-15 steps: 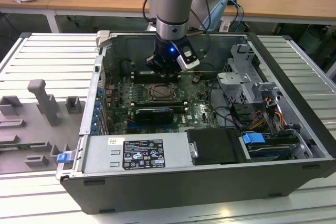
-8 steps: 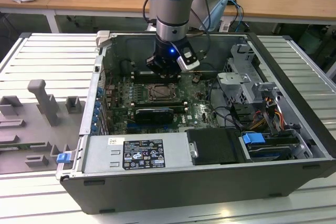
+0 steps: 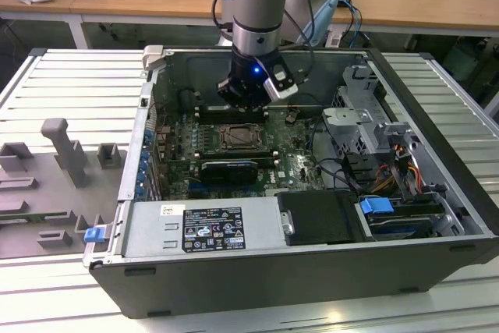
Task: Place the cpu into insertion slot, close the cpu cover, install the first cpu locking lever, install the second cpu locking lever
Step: 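Install the first cpu locking lever, then install the second cpu locking lever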
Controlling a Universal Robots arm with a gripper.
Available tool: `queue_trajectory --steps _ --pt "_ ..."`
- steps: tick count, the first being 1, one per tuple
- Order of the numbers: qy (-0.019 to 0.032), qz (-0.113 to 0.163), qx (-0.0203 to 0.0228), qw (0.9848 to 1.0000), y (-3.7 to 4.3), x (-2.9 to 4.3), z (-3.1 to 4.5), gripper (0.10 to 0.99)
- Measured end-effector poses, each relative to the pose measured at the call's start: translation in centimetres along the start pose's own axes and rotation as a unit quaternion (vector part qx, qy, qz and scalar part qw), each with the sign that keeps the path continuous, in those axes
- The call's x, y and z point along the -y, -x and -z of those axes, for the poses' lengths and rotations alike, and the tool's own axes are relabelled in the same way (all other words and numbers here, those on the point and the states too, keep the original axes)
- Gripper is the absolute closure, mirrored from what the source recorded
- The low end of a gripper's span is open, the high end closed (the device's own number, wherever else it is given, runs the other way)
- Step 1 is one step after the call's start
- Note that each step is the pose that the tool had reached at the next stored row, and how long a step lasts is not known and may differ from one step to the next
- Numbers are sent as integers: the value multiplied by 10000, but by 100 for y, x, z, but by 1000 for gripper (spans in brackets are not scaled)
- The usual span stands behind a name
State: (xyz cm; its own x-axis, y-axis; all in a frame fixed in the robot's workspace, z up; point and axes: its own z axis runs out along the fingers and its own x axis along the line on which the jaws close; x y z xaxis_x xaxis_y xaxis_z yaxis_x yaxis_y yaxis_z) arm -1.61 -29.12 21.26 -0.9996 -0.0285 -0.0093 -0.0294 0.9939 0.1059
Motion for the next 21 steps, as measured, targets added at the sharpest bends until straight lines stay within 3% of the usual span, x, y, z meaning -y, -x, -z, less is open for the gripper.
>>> queue_trajectory --steps 21 --pt "0 0 0 10000 -1 88 9 980"
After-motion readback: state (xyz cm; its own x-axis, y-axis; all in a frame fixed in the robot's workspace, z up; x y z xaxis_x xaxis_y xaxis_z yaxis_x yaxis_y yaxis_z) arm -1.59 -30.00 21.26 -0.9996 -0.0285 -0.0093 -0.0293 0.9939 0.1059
